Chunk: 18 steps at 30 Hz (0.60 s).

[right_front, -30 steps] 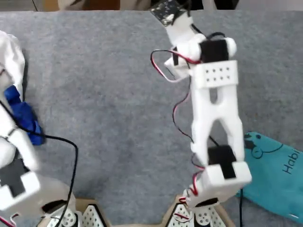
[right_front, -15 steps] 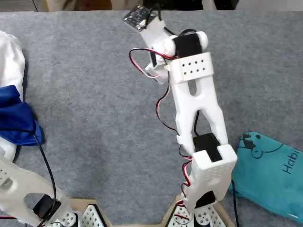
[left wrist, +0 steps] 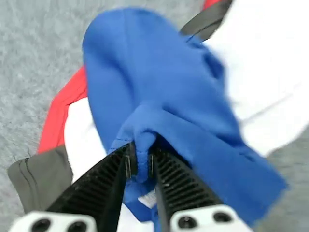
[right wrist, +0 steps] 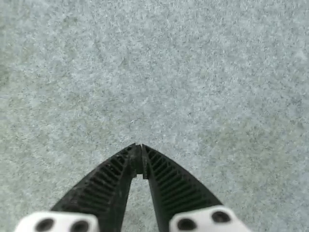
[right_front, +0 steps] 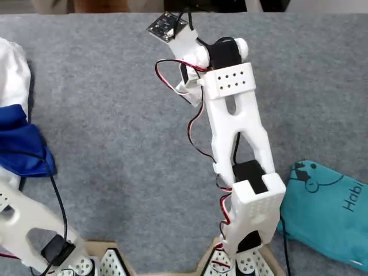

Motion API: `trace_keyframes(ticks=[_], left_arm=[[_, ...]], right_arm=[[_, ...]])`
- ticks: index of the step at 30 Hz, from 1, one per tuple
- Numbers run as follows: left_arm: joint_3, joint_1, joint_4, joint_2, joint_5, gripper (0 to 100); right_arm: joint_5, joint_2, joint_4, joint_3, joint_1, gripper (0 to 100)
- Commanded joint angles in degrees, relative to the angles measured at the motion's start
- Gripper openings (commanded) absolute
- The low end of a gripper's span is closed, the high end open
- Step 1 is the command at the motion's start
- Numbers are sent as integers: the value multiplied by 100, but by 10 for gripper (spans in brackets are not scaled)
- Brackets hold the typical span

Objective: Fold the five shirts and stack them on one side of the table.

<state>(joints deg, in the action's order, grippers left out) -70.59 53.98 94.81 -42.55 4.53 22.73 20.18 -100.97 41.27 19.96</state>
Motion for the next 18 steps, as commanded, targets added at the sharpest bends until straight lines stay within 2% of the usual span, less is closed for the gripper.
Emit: trace_keyframes(ticks=[1,8,18], left_arm=[[-1196,-448,607,541,-281,19],[-1266,-1644,615,1165,-659,19],[-905,-4413,598,2246,-615,19]], right_arm=[[44,-40,-97,286,-92,9],[44,-541,-97,242,-514,9],[88,-1349,-114,163,-1543,9]])
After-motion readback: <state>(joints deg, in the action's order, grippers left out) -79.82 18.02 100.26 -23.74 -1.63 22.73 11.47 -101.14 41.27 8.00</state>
